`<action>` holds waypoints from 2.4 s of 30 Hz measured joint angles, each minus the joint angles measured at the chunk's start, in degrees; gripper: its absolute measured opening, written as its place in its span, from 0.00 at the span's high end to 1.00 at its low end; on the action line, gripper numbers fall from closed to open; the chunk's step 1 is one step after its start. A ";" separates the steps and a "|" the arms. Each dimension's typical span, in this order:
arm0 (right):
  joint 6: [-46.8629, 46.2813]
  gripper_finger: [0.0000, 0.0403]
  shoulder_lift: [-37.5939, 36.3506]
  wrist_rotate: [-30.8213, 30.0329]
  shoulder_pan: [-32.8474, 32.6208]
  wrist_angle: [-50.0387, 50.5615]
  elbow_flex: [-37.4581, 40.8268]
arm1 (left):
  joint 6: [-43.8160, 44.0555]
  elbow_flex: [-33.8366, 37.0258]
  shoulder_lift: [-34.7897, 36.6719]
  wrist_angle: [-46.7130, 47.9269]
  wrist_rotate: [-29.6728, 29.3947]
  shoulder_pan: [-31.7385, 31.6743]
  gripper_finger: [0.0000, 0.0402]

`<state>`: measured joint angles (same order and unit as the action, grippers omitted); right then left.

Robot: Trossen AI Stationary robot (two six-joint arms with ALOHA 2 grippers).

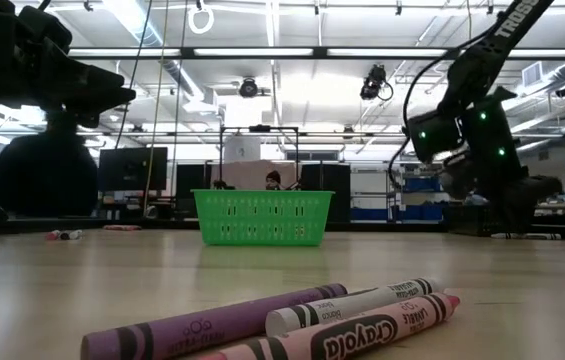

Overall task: Sort crayons
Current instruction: Put the white crayon into the green basket

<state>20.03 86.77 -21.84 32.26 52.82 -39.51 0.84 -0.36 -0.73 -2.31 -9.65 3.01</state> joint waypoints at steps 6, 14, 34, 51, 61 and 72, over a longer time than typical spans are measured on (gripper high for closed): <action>0.95 0.65 3.33 -0.56 -0.51 -0.51 0.20 | 0.00 -0.01 -0.01 -0.01 0.01 0.01 0.48; 4.20 0.71 4.45 0.54 -0.64 -0.36 0.20 | 0.00 0.00 -0.01 -0.02 0.00 0.00 0.48; -0.24 0.86 3.16 5.71 -10.19 3.21 0.46 | 0.00 0.00 0.01 -0.02 0.00 0.00 0.48; -15.87 0.86 3.12 17.70 -28.24 -9.28 -7.69 | 0.00 -0.01 0.00 -0.01 0.00 0.02 0.48; -20.67 0.86 3.12 15.42 -32.62 -28.99 -7.97 | 0.00 -0.01 0.01 -0.02 0.00 0.01 0.48; -21.93 0.80 3.12 13.99 -35.20 -32.43 -7.94 | 0.00 -0.02 0.01 -0.02 0.00 0.02 0.48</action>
<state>-1.90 89.89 -7.85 -2.95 20.39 -47.45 0.84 -0.38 -0.71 -2.33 -9.65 3.02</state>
